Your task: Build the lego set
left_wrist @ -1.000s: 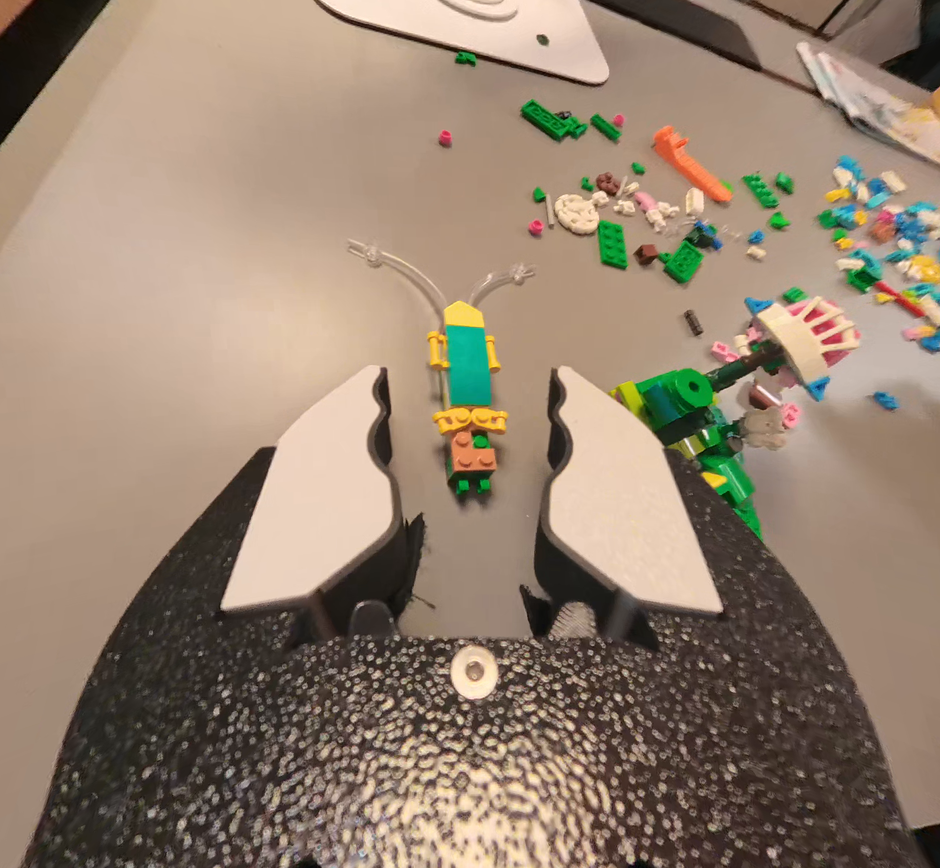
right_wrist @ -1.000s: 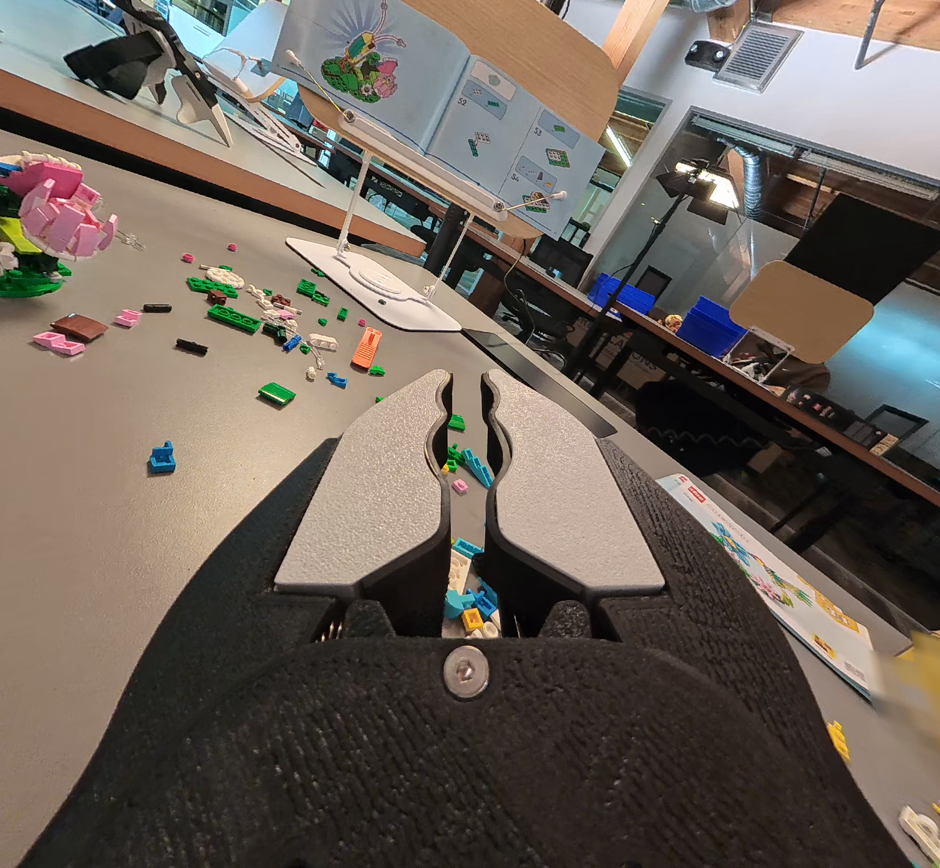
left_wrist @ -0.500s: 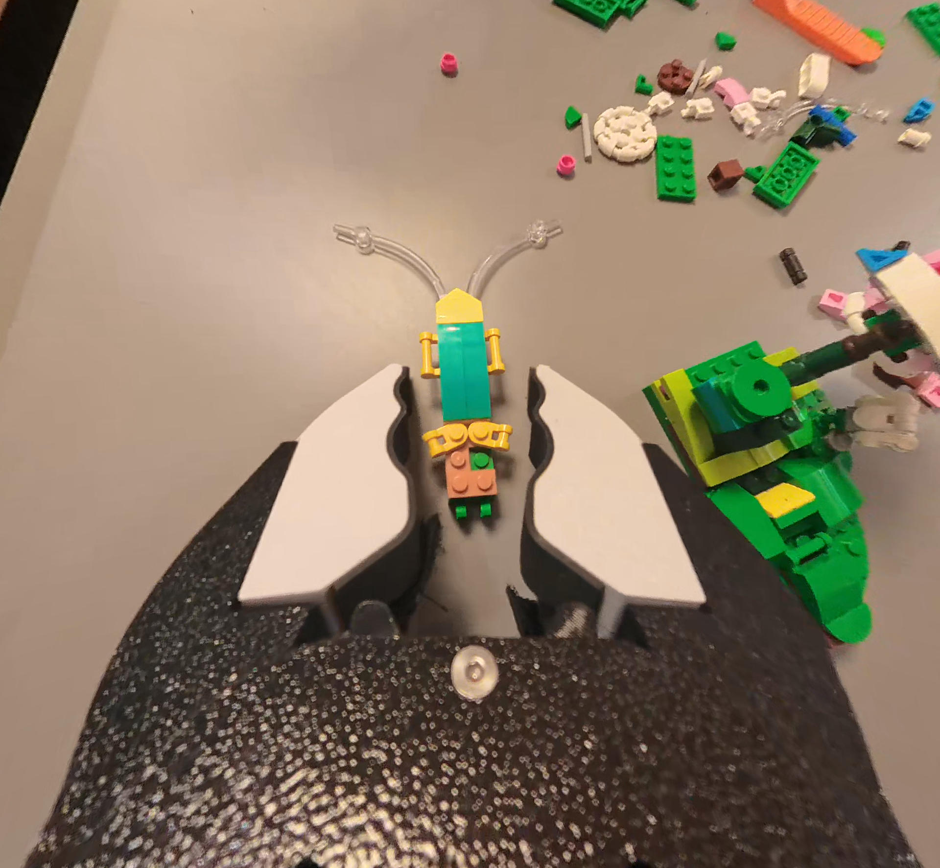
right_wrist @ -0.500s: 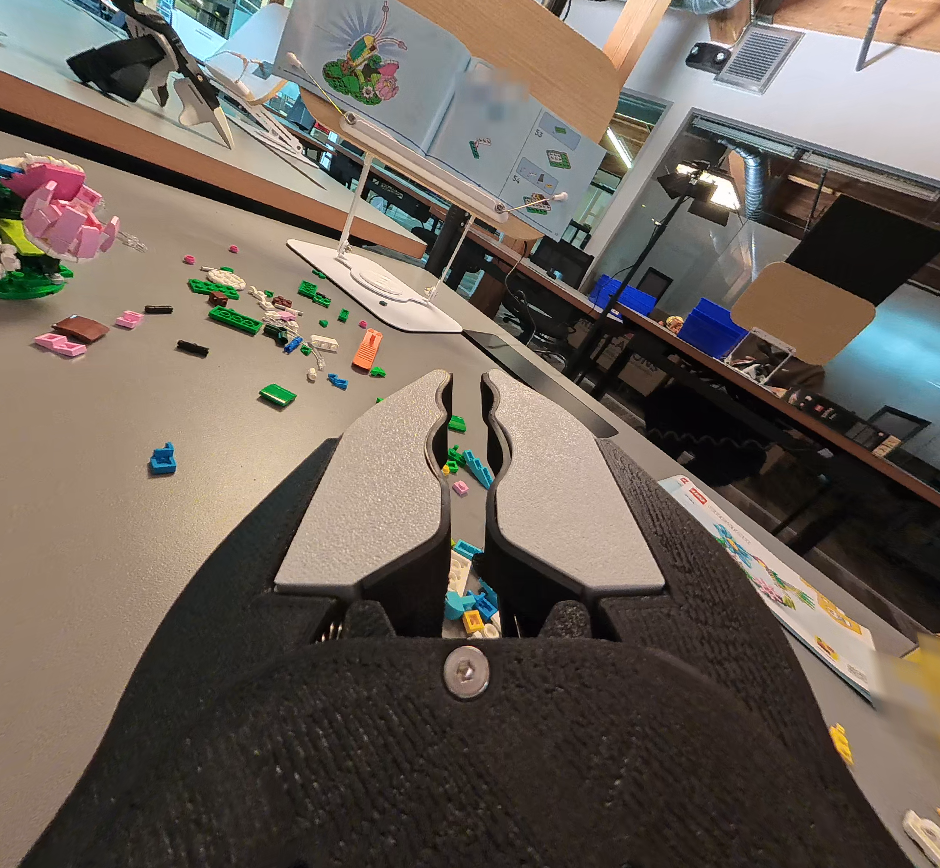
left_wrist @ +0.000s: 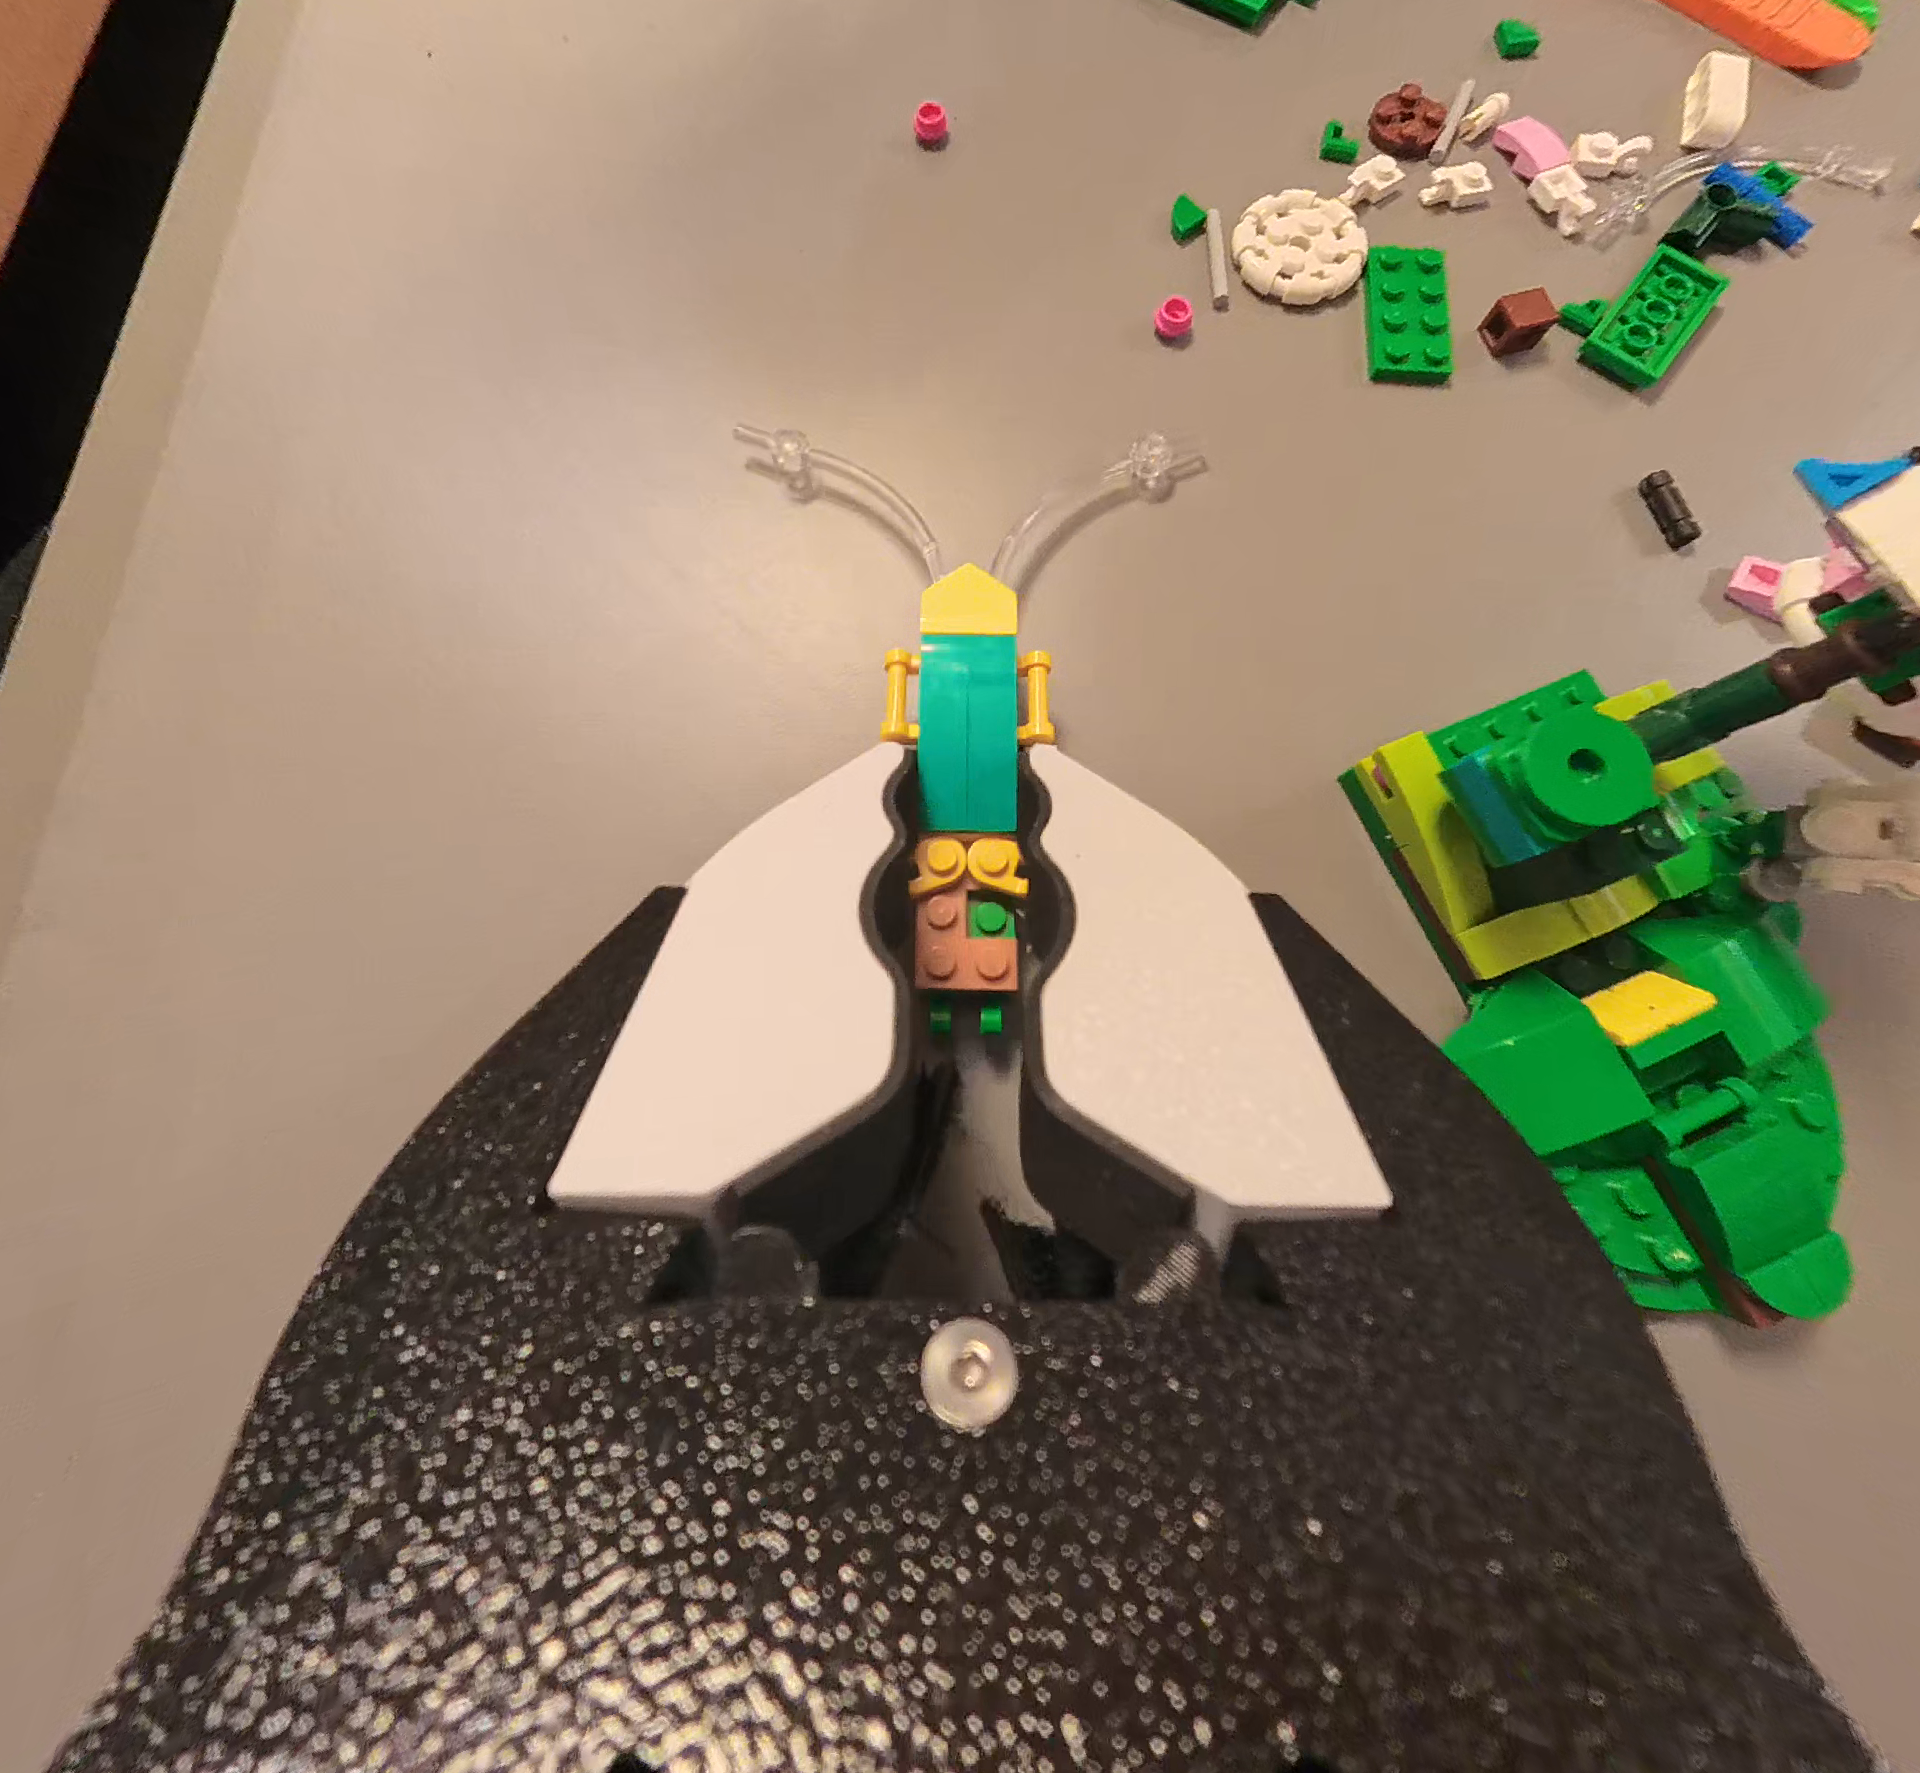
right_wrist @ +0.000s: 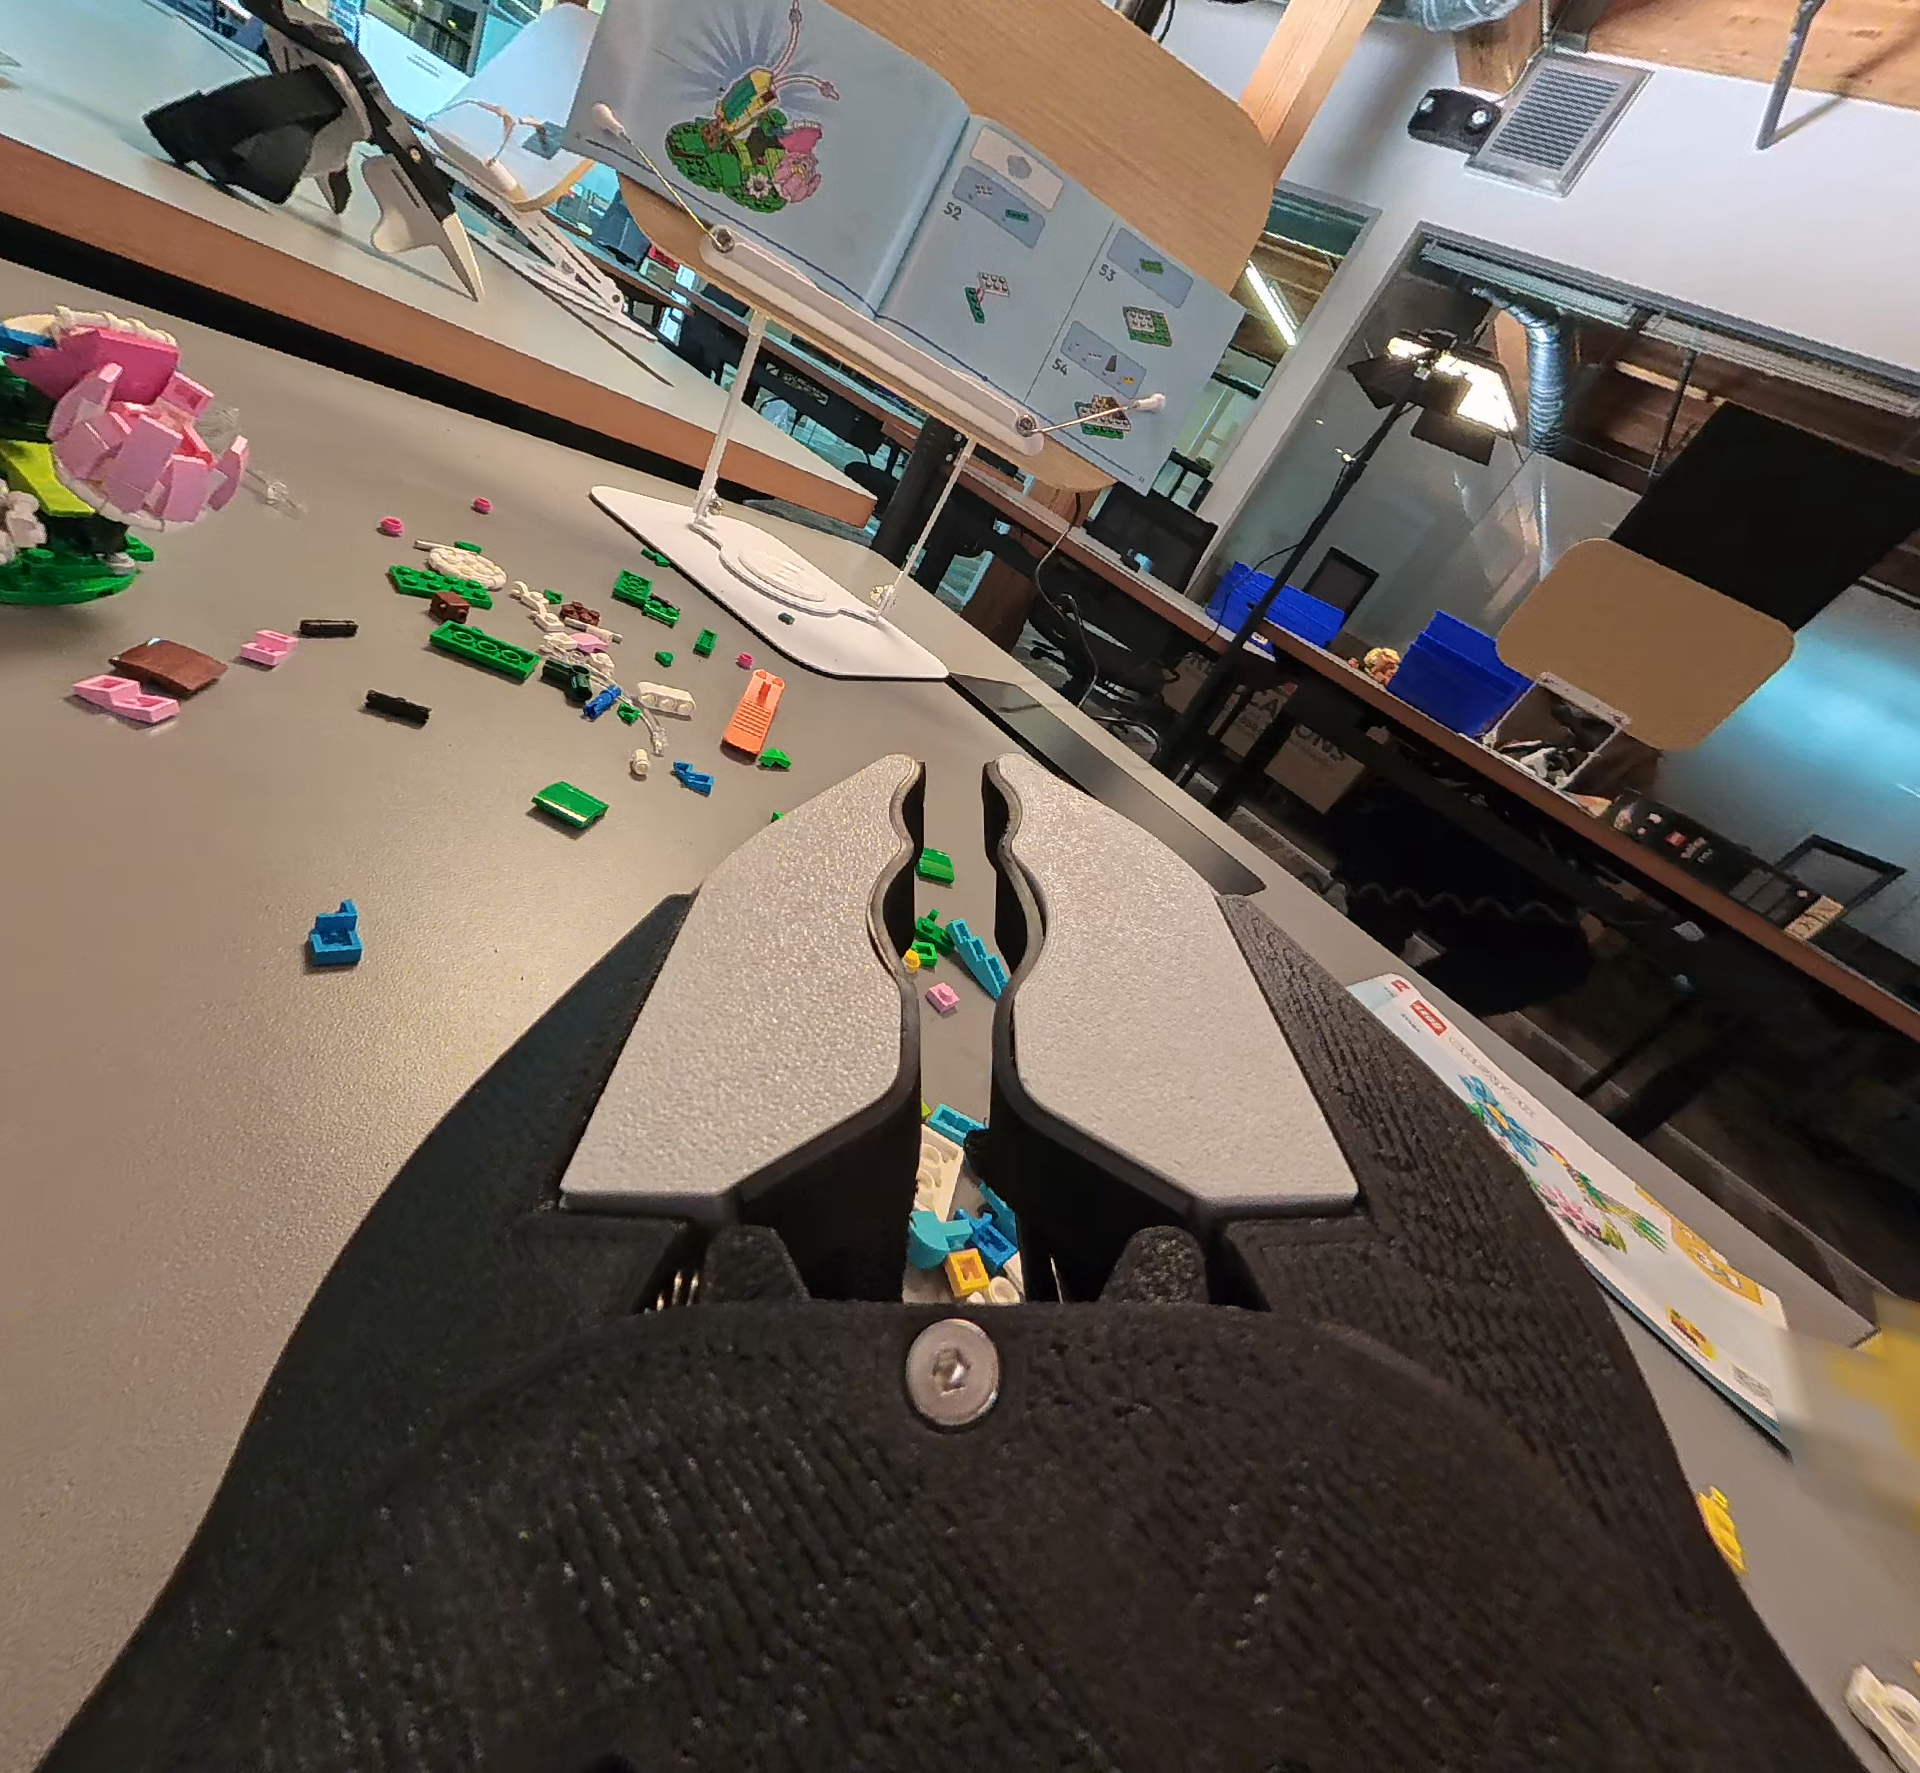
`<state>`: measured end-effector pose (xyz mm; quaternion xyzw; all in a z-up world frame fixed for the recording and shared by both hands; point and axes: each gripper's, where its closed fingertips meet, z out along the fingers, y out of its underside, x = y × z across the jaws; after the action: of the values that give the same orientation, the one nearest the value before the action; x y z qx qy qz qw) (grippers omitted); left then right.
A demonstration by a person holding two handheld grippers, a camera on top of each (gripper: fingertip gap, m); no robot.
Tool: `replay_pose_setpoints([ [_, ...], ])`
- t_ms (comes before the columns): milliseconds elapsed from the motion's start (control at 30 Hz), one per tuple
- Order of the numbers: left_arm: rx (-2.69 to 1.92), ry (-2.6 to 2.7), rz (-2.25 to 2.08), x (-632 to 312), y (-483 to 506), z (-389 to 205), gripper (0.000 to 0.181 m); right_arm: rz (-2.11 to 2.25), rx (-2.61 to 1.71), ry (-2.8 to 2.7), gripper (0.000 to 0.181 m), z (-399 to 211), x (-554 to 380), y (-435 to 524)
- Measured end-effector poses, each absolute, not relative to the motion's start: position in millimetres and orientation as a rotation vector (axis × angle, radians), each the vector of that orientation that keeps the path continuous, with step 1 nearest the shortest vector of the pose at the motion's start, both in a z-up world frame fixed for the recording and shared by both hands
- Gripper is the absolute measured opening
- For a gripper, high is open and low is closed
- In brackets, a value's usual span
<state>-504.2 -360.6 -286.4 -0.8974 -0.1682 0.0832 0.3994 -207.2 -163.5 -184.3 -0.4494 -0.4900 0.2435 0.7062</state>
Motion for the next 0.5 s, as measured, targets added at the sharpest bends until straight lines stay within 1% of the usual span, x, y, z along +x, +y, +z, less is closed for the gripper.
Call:
replay_pose_setpoints([
  [367, -2.122, -0.392, 0.315, -513.1, -359.6, -260.6, 0.017, 0.54, -0.995, -1.093, 0.009, -184.6, -207.7, -163.8],
  [500, -2.001, -0.337, 0.374, -511.8, -356.0, -238.5, 0.017, 0.541, -0.994, -1.096, 0.009, -184.8, -207.9, -164.1],
])
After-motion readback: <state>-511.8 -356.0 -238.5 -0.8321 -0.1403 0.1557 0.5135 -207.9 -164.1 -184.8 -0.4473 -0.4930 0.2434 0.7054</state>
